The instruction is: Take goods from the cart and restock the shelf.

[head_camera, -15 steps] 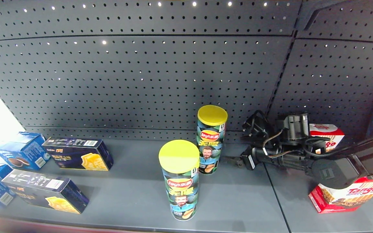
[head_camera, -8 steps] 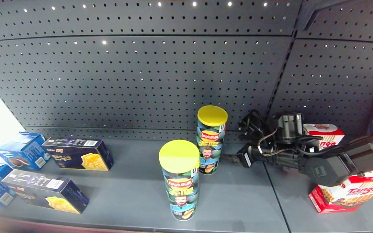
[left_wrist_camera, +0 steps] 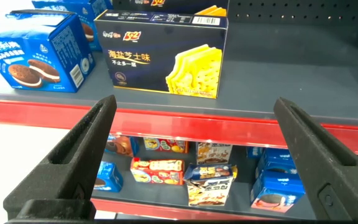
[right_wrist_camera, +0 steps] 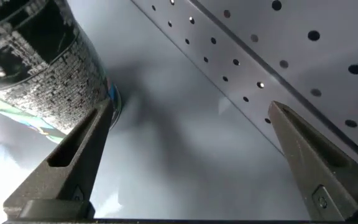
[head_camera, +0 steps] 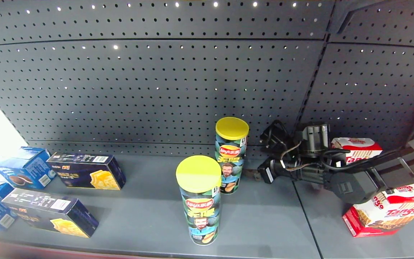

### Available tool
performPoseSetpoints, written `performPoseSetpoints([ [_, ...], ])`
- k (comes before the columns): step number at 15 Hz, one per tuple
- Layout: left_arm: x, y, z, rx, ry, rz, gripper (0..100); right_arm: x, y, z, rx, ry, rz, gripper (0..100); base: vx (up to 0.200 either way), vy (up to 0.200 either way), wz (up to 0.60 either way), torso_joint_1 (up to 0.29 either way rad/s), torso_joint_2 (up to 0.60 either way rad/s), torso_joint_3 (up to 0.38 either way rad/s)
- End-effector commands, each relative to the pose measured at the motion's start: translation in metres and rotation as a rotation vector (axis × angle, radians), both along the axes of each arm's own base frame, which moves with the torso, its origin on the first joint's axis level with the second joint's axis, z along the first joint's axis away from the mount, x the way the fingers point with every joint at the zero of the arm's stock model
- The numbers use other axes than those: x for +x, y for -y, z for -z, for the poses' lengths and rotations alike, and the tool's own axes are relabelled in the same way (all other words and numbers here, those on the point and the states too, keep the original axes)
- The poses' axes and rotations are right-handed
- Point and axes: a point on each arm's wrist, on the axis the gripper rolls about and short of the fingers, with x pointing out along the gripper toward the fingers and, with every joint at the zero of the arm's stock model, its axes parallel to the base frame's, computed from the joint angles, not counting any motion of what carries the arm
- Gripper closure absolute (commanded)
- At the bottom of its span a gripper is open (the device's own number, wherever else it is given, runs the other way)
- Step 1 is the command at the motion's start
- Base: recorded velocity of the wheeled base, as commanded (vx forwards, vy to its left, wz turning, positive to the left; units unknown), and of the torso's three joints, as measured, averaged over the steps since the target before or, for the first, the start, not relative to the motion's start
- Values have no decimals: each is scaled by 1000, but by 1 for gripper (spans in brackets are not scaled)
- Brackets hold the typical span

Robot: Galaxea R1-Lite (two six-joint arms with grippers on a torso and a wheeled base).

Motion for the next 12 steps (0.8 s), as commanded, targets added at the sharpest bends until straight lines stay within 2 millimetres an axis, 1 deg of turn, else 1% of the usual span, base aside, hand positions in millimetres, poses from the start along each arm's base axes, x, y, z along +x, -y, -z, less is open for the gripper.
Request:
performPoseSetpoints([
  [1,0,0,0,-1,0,0,0,2,-3,3,-2,-3,-5,0,0,0,0,0,0,0],
  [4,0,0,0,-1,0,-1,0,6,-5,3,-2,4,-8,0,0,0,0,0,0,0],
  [7,0,0,0,-1,0,-1,0,6,-9,3,-1,6,-16,0,0,0,0,0,0,0],
  [10,0,0,0,-1,0,-1,0,5,-8,3,-3,5,-15,0,0,0,0,0,0,0],
  [12,0,0,0,-1,0,-1,0,2,-5,-5,7,21,-13,0,0,0,0,0,0,0],
])
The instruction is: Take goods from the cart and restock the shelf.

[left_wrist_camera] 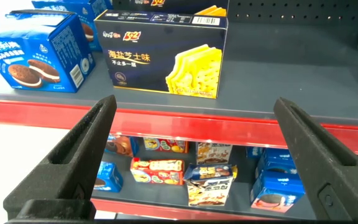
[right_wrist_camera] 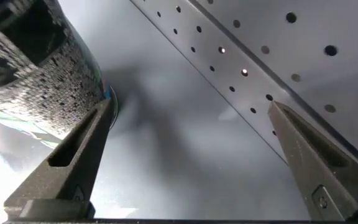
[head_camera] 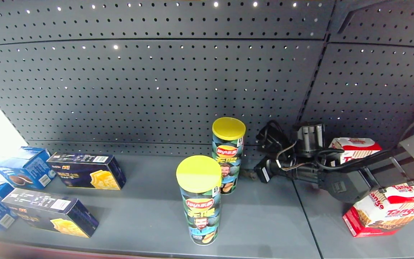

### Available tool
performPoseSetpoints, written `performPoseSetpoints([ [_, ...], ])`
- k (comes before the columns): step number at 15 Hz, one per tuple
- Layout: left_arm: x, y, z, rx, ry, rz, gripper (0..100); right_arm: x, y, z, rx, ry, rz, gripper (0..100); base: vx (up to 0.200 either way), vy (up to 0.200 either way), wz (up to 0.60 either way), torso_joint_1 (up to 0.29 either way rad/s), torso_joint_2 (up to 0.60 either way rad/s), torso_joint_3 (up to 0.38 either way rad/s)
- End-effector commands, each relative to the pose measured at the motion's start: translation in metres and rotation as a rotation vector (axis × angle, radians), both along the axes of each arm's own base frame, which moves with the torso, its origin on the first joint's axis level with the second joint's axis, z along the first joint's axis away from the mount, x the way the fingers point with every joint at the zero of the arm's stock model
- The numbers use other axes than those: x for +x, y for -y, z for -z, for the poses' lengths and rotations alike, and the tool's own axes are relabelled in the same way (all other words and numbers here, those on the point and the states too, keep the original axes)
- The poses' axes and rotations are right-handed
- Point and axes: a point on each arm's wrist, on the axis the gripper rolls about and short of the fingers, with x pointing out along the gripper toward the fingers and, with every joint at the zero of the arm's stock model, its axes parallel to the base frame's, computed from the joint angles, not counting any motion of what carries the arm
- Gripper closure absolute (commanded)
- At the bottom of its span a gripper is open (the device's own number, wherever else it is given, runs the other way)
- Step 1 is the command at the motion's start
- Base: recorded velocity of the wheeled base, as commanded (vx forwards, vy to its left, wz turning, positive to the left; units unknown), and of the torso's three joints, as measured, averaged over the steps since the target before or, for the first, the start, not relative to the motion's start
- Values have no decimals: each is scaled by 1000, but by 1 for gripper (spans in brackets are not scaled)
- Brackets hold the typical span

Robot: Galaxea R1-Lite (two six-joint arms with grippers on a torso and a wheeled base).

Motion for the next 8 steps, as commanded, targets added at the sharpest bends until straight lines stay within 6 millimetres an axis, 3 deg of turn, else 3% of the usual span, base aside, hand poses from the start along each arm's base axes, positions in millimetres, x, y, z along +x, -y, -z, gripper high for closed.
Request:
performPoseSetpoints([
  [1,0,0,0,0,0,-1,0,-3,1,-5,7,10,-1,0,0,0,0,0,0,0],
  [6,0,0,0,0,0,-1,0,-10,-15,-4,8,7,-45,0,0,0,0,0,0,0],
  [8,0,0,0,0,0,-1,0,-11,-11,-6,6,9,-37,0,0,0,0,0,0,0],
])
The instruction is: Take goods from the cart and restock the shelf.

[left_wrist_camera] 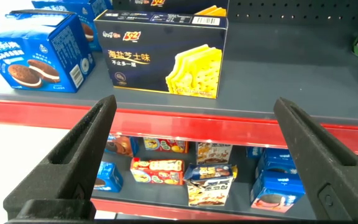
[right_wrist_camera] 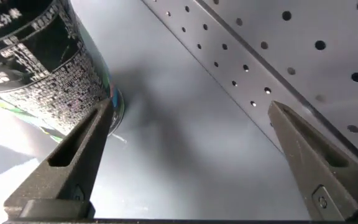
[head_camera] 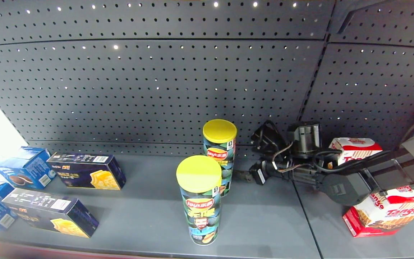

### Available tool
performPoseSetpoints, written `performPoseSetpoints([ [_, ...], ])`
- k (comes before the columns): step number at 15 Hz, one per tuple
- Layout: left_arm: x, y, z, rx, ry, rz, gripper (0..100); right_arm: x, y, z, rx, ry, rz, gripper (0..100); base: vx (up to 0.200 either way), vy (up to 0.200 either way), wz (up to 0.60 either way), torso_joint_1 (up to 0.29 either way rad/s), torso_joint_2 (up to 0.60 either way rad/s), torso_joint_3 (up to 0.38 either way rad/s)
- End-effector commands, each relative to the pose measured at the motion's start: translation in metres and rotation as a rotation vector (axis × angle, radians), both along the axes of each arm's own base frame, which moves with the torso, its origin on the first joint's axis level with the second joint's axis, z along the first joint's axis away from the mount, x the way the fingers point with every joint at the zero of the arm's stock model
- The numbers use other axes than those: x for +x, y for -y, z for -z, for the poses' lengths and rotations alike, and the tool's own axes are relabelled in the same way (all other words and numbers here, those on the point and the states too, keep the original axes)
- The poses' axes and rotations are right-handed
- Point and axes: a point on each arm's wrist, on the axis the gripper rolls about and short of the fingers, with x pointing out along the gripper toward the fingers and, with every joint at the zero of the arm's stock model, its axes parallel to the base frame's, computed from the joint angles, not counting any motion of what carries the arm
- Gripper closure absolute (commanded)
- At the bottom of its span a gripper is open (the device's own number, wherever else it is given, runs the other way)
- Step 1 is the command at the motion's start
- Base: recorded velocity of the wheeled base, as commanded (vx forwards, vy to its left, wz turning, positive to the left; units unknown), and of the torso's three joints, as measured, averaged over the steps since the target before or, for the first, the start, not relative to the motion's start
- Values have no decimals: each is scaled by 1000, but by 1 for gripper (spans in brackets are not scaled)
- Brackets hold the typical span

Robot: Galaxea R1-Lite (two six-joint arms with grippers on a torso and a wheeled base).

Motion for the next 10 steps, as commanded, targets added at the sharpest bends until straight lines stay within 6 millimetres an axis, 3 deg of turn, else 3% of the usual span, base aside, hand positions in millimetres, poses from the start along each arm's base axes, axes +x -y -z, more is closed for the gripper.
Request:
performPoseSetpoints([
  [1,0,0,0,0,0,-1,0,-3,7,-7,6,14,12,0,0,0,0,0,0,0],
  [6,0,0,0,0,0,-1,0,-18,37,-41,25,94,127,0,0,0,0,0,0,0],
  [10,0,0,0,0,0,-1,0,-59,59,-70,46,164,196,0,0,0,0,0,0,0],
])
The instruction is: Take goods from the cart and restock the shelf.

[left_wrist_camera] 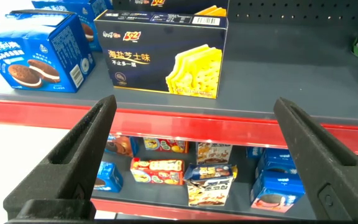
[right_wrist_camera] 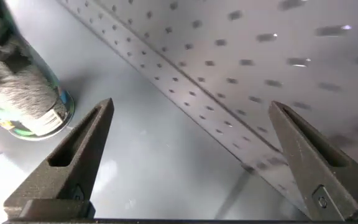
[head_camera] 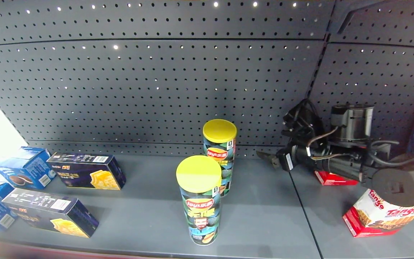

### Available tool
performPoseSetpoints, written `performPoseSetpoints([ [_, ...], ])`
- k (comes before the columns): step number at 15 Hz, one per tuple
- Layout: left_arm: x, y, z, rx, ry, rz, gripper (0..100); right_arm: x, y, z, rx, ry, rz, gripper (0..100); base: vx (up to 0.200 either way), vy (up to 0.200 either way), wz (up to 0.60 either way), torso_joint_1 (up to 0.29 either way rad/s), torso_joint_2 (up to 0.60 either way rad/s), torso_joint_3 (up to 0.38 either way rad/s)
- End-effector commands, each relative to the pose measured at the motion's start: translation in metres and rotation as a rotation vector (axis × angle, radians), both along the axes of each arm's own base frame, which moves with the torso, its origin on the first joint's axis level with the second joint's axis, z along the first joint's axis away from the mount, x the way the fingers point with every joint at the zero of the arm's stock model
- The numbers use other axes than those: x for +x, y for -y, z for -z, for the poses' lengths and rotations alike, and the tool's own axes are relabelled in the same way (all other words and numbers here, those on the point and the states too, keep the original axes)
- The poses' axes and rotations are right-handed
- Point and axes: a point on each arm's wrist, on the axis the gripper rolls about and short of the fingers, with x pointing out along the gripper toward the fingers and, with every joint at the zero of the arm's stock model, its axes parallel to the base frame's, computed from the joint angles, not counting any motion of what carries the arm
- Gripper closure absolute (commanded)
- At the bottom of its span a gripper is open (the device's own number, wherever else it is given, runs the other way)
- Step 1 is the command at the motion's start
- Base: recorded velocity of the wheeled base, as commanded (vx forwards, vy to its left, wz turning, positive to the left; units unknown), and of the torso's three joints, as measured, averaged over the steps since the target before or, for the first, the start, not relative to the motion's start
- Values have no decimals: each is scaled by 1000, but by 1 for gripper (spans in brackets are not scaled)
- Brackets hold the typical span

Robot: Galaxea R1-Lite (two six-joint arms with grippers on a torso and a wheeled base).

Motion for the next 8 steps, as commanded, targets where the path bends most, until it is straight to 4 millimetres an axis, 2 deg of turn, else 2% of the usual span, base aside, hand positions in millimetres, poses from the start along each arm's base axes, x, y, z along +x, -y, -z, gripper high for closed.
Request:
performPoseSetpoints([
  [1,0,0,0,0,0,1,0,-42,17,-26,33,75,2,0,0,0,0,0,0,0],
  [2,0,0,0,0,0,-1,0,-53,20,-29,41,90,-4,0,0,0,0,0,0,0],
  [3,0,0,0,0,0,-1,0,-79,26,-35,63,134,-17,0,0,0,0,0,0,0],
  [7,0,0,0,0,0,-1,0,-157,63,-43,127,247,-3,0,0,0,0,0,0,0],
  [8,0,0,0,0,0,-1,0,-168,71,-42,137,266,4,0,0,0,0,0,0,0],
])
